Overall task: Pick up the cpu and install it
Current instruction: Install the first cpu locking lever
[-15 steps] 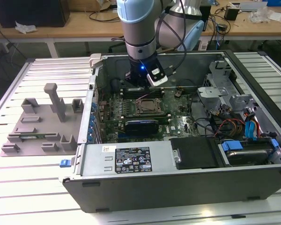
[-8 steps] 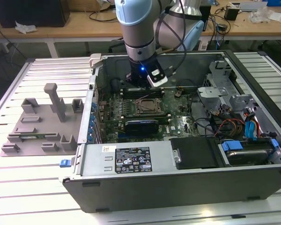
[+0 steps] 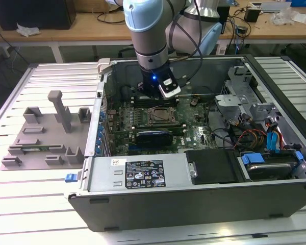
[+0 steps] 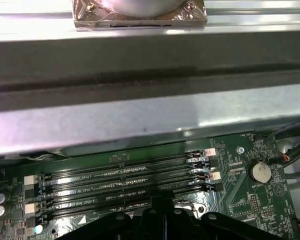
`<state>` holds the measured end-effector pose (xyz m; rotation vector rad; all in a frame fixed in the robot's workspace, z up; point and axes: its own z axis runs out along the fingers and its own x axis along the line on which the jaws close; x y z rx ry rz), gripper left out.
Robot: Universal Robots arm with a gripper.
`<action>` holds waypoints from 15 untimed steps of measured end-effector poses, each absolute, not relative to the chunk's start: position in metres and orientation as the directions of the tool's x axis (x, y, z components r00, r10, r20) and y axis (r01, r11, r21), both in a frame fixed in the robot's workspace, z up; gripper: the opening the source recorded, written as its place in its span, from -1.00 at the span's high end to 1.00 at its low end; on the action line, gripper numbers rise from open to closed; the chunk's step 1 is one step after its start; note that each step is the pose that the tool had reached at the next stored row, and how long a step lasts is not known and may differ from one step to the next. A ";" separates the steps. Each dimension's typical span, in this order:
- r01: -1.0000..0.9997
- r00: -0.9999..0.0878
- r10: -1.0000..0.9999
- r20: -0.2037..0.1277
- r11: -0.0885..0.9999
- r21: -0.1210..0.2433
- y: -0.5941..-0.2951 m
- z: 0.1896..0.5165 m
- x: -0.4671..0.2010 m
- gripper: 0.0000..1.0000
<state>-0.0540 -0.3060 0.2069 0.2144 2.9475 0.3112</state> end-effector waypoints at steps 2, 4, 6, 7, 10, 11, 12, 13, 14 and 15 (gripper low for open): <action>0.131 -0.974 0.167 -0.153 0.967 0.218 -0.305 0.206 -0.054 0.79; 0.170 -0.967 0.201 -0.160 0.968 0.188 -0.304 0.201 -0.054 0.79; 0.180 -0.964 0.210 -0.162 0.967 0.182 -0.304 0.200 -0.054 0.79; 0.183 -0.963 0.213 -0.162 0.966 0.181 -0.304 0.200 -0.054 0.79; 0.185 -0.963 0.215 -0.162 0.966 0.181 -0.304 0.200 -0.054 0.79; 0.185 -0.963 0.215 -0.162 0.966 0.181 -0.304 0.201 -0.054 0.79; 0.185 -0.963 0.215 -0.162 0.966 0.181 -0.304 0.202 -0.054 0.79; 0.185 -0.963 0.215 -0.162 0.966 0.181 -0.304 0.203 -0.054 0.79; 0.185 -0.963 0.215 -0.162 0.966 0.181 -0.304 0.204 -0.054 0.79; 0.185 -0.963 0.215 -0.162 0.966 0.181 -0.304 0.205 -0.054 0.79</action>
